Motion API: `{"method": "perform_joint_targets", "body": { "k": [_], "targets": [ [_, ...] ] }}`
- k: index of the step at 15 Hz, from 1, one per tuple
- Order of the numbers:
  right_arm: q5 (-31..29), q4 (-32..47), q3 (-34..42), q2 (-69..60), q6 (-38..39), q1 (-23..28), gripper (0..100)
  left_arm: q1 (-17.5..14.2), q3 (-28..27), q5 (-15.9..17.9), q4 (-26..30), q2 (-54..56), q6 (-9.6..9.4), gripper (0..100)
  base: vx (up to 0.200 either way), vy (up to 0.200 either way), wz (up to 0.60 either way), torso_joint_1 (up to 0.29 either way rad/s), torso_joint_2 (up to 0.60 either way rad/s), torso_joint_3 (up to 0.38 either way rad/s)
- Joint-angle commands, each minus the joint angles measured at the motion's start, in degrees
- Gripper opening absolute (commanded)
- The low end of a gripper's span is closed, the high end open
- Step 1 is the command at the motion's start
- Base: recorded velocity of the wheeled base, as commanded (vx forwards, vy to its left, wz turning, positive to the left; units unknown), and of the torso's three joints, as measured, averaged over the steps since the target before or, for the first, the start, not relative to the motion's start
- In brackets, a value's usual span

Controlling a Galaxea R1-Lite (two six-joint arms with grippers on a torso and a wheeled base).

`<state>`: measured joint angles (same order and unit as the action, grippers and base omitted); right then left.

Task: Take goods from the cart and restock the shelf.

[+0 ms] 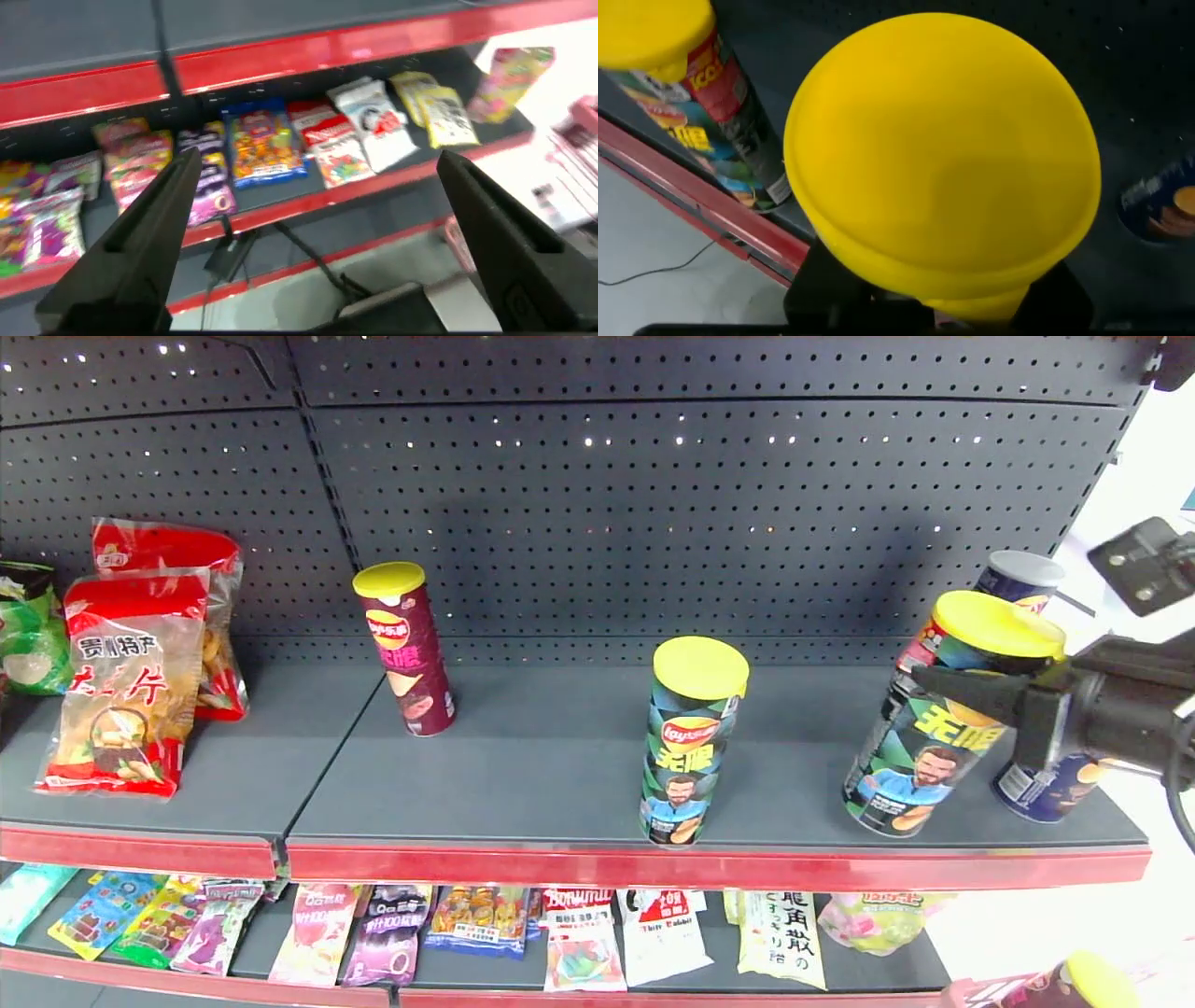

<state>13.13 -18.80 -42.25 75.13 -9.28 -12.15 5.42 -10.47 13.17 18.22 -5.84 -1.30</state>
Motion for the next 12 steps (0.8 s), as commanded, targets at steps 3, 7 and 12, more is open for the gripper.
{"method": "perform_joint_targets", "body": {
  "k": [3, 7, 12],
  "targets": [
    [0.1, -0.5, -4.9, 8.1, -0.2, -1.2, 0, -9.4, 0.4, -0.2, -1.7, 0.6, 0.07, 100, 0.000, 0.000, 0.00, 0.000, 0.00, 0.000],
    [0.1, -0.5, -4.1, 8.1, -0.1, -2.2, 0, -9.4, 5.5, 0.5, -10.3, 0.7, -5.38, 100, 0.000, 0.000, 0.00, 0.000, 0.00, 0.000],
    [0.1, -0.9, -4.1, 8.4, 0.1, -1.9, 0, -9.4, 10.5, -8.3, -17.8, 0.7, -2.12, 100, 0.000, 0.000, 0.00, 0.000, 0.00, 0.000]
  ]
}}
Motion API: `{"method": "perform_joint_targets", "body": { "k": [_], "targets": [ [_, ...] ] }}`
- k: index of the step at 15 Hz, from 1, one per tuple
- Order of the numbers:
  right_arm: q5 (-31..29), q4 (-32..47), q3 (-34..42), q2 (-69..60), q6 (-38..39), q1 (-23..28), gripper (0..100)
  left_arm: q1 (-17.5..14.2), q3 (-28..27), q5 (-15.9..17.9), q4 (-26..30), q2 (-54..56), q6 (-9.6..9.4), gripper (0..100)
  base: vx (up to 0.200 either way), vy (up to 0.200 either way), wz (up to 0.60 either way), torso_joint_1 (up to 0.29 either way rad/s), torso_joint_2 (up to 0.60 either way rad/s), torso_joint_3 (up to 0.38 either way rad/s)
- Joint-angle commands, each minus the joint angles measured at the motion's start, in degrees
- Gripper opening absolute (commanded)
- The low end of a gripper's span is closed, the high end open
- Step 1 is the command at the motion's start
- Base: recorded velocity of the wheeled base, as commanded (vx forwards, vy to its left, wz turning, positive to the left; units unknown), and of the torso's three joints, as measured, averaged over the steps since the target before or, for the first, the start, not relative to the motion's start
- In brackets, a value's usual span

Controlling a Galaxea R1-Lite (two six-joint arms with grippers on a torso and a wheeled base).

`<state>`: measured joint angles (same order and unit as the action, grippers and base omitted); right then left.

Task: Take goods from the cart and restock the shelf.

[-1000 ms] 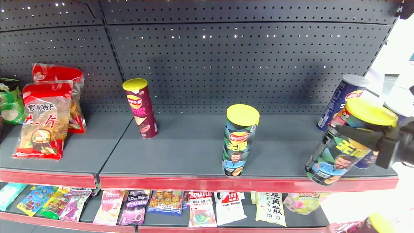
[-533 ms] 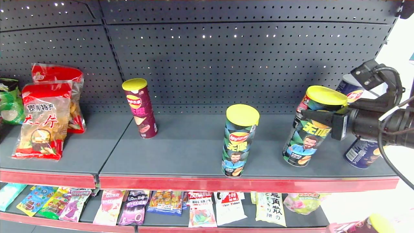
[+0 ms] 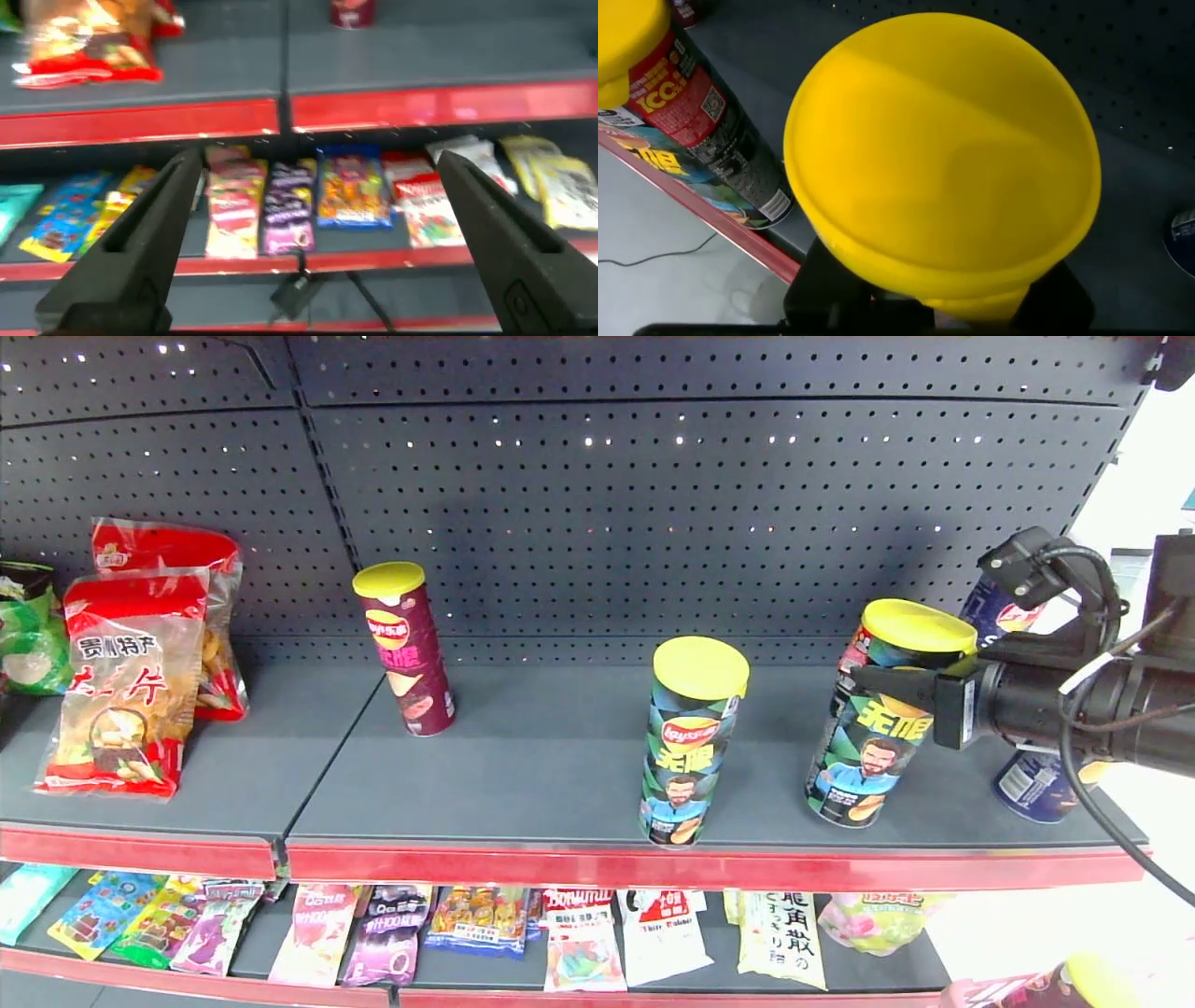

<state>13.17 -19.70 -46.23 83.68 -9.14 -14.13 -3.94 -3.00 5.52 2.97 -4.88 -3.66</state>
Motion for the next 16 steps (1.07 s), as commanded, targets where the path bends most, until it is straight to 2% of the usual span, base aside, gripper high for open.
{"method": "perform_joint_targets", "body": {
  "k": [1, 2, 3, 7, 8, 12, 16],
  "targets": [
    [0.0, 0.0, -0.2, 0.0, 0.0, 0.1, 0, 0.0, 3.0, -1.2, -3.2, -0.2, 1.11, 100, 0.000, 0.000, 0.00, 0.000, 0.00, 0.000],
    [0.0, 0.0, -0.1, 0.1, 0.1, 0.2, 0, 0.0, 2.9, -1.9, -2.2, -0.2, 3.13, 100, 0.000, 0.000, 0.00, 0.000, 0.00, 0.000],
    [0.0, -0.5, -0.3, 1.1, 0.0, 0.2, 0, 0.0, 2.9, -2.0, -2.2, -0.3, 3.31, 100, 0.000, 0.000, 0.00, 0.000, 0.00, 0.000],
    [0.7, -11.4, -2.4, 8.7, -0.3, 0.3, 0, 0.2, 2.9, -2.1, -2.2, -0.5, 3.22, 100, 0.000, 0.000, 0.00, 0.000, 0.00, 0.000],
    [2.1, -11.5, -4.9, 10.5, -0.3, 0.2, 0, 0.4, 2.9, -2.1, -2.2, -0.4, 3.22, 100, 0.000, 0.000, 0.00, 0.000, 0.00, 0.000],
    [3.9, -11.5, -16.0, 18.7, -0.3, -0.6, 0, 5.8, 2.9, -2.1, -2.2, 0.7, 3.13, 100, 0.000, 0.000, 0.00, 0.000, 0.00, 0.000],
    [7.3, -11.4, -21.2, 24.0, -0.3, -0.7, 0, 5.8, 2.9, -2.1, -2.2, 0.7, 3.13, 100, 0.000, 0.000, 0.00, 0.000, 0.00, 0.000]
  ]
}}
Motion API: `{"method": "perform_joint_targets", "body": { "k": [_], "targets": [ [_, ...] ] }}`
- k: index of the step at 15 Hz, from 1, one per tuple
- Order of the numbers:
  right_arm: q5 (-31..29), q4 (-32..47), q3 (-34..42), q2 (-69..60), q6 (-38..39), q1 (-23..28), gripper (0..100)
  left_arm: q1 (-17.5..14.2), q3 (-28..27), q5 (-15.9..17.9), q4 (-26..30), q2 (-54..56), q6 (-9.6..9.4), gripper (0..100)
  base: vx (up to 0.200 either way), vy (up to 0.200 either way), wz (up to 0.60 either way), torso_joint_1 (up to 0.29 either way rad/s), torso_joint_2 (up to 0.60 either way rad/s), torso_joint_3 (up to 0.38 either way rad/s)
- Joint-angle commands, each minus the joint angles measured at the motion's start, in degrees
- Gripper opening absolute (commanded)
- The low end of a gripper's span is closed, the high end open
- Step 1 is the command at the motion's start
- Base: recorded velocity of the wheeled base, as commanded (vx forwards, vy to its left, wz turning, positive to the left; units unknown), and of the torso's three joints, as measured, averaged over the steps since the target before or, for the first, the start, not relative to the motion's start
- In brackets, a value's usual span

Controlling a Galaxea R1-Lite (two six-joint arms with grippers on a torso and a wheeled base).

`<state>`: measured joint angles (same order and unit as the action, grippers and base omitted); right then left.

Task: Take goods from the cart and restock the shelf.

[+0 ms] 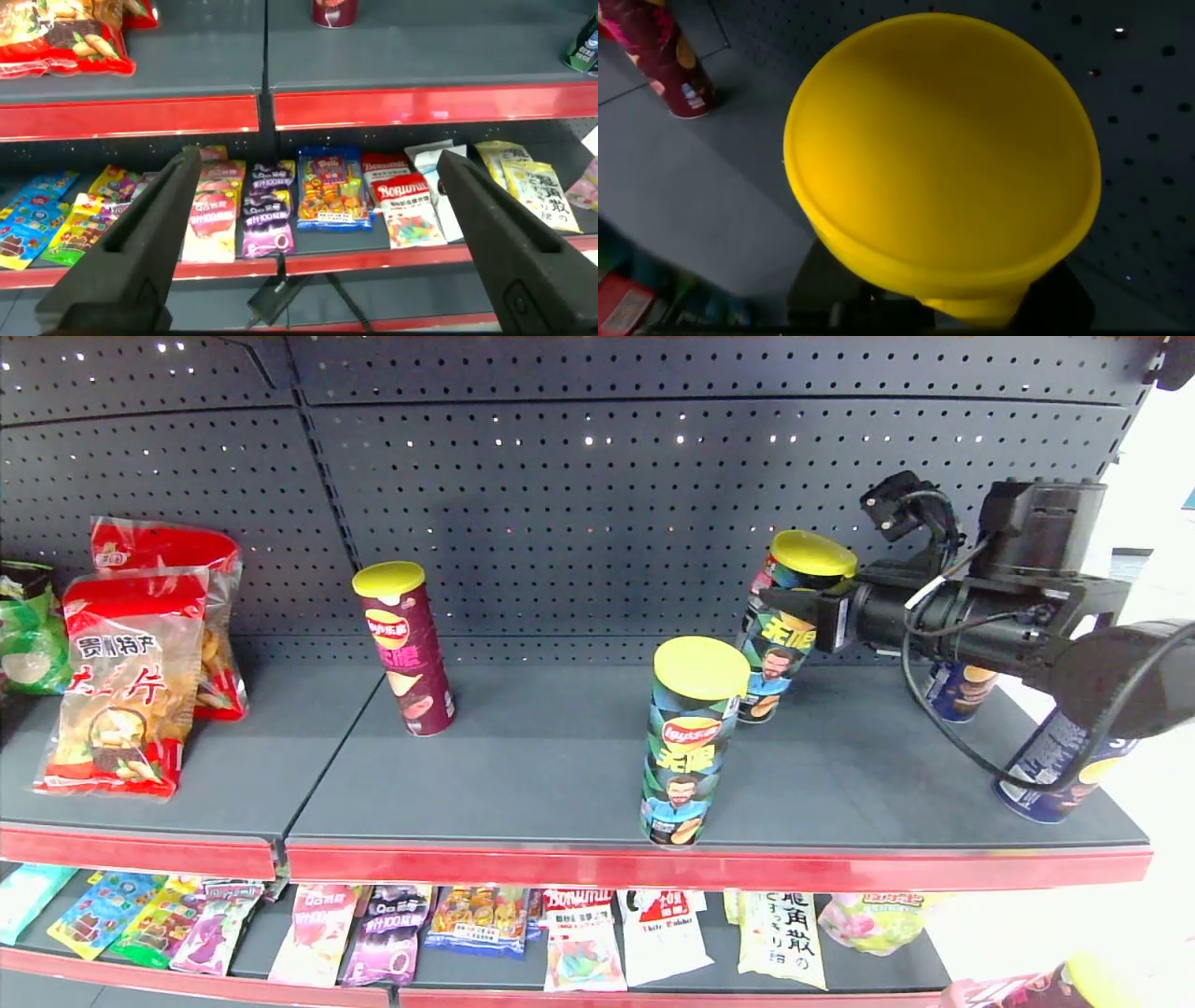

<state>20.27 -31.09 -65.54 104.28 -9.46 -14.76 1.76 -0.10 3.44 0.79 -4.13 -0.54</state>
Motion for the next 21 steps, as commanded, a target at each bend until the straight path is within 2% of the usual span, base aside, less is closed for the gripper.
{"method": "perform_joint_targets", "body": {
  "k": [1, 5, 13, 21],
  "targets": [
    [0.3, 0.0, -3.2, 4.6, 0.0, -0.2, 0, 0.2, 0.0, 0.0, 0.0, 0.0, 0.01, 100, 0.000, 0.000, 0.00, 0.000, 0.00, 0.000],
    [0.3, 0.2, -8.1, 8.6, -0.1, -0.9, 0, 0.2, 0.0, 0.0, 0.0, 0.0, 0.10, 100, 0.000, 0.000, 0.00, 0.000, 0.00, 0.000],
    [0.6, 0.3, -8.1, 10.1, 0.1, -4.0, 0, 0.2, 0.0, 0.0, 0.0, 0.1, 0.10, 100, 0.000, 0.000, 0.00, 0.000, 0.00, 0.000],
    [0.6, 0.3, -7.2, 10.2, 0.1, -4.7, 0, 0.2, 0.0, 0.0, -0.1, 0.4, 0.10, 100, 0.000, 0.000, 0.00, 0.000, 0.00, 0.000]
  ]
}}
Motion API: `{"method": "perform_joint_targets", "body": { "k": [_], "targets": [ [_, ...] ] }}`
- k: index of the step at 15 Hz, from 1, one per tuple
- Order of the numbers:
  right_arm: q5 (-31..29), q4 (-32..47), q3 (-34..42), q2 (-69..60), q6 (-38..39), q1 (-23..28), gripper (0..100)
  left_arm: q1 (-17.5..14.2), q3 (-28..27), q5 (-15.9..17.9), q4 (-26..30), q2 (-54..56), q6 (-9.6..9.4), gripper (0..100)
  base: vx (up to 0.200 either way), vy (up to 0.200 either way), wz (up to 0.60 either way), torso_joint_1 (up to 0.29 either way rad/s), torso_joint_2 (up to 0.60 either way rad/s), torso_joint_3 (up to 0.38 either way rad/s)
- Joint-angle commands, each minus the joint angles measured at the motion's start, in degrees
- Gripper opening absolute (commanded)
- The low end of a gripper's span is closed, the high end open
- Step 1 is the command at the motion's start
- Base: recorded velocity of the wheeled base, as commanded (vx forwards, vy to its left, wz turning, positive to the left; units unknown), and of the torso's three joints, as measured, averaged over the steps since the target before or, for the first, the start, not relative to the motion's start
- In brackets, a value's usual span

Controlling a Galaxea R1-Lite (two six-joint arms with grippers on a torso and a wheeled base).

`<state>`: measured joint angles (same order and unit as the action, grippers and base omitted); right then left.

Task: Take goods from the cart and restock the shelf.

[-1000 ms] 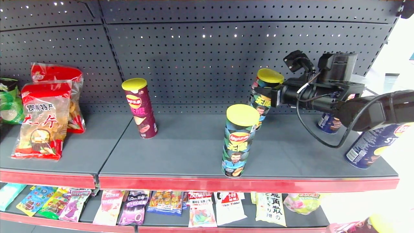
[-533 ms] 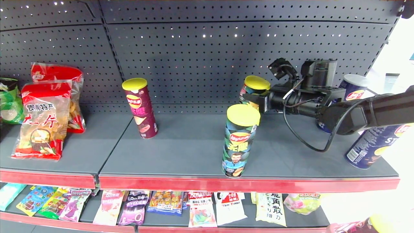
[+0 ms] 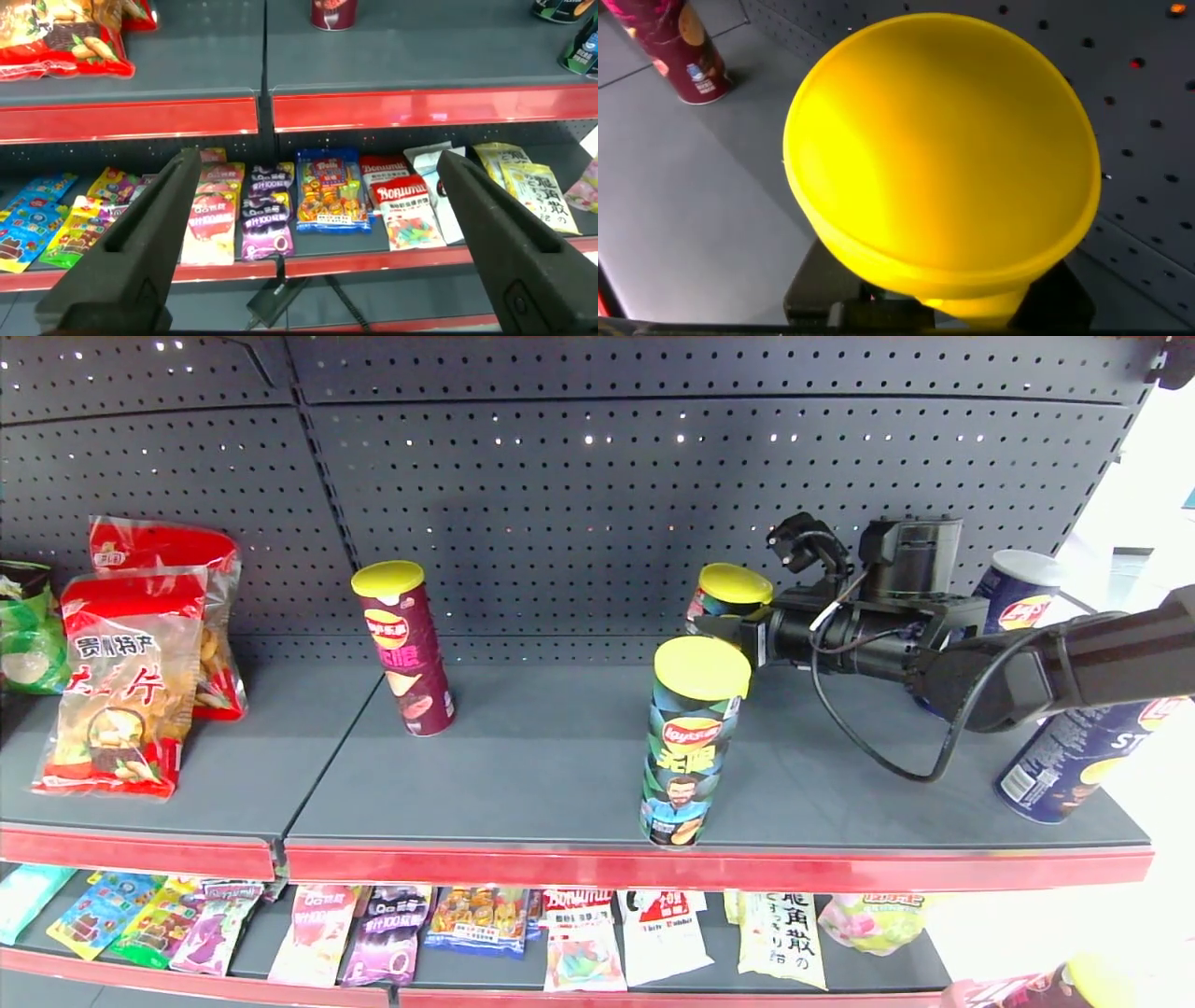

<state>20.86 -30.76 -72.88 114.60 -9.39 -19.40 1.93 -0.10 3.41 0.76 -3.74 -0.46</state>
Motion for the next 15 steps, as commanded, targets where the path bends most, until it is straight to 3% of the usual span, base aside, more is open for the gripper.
{"method": "perform_joint_targets", "body": {
  "k": [1, 5, 6, 15],
  "targets": [
    [0.0, 0.0, 0.1, 0.2, 0.0, -0.1, 0, 0.0, 0.0, 0.0, 0.0, 0.0, 0.02, 100, 0.000, 0.000, 0.00, 0.000, 0.00, 0.000],
    [0.1, 0.0, 0.3, 0.6, 0.0, -0.3, 0, 0.0, 0.0, 0.0, -0.1, 0.1, -0.06, 100, 0.000, 0.000, 0.00, 0.000, 0.00, 0.000],
    [0.1, 0.0, 0.5, 0.6, 0.0, -0.3, 100, 0.0, 0.0, 0.0, -0.1, 0.2, -0.06, 100, 0.000, 0.000, 0.00, 0.000, 0.00, 0.000],
    [0.0, -0.1, 1.6, -2.6, 0.4, 0.3, 100, 0.0, 0.0, 0.0, -0.1, 0.2, -0.06, 100, 0.000, 0.000, 0.00, 0.000, 0.00, 0.000]
  ]
}}
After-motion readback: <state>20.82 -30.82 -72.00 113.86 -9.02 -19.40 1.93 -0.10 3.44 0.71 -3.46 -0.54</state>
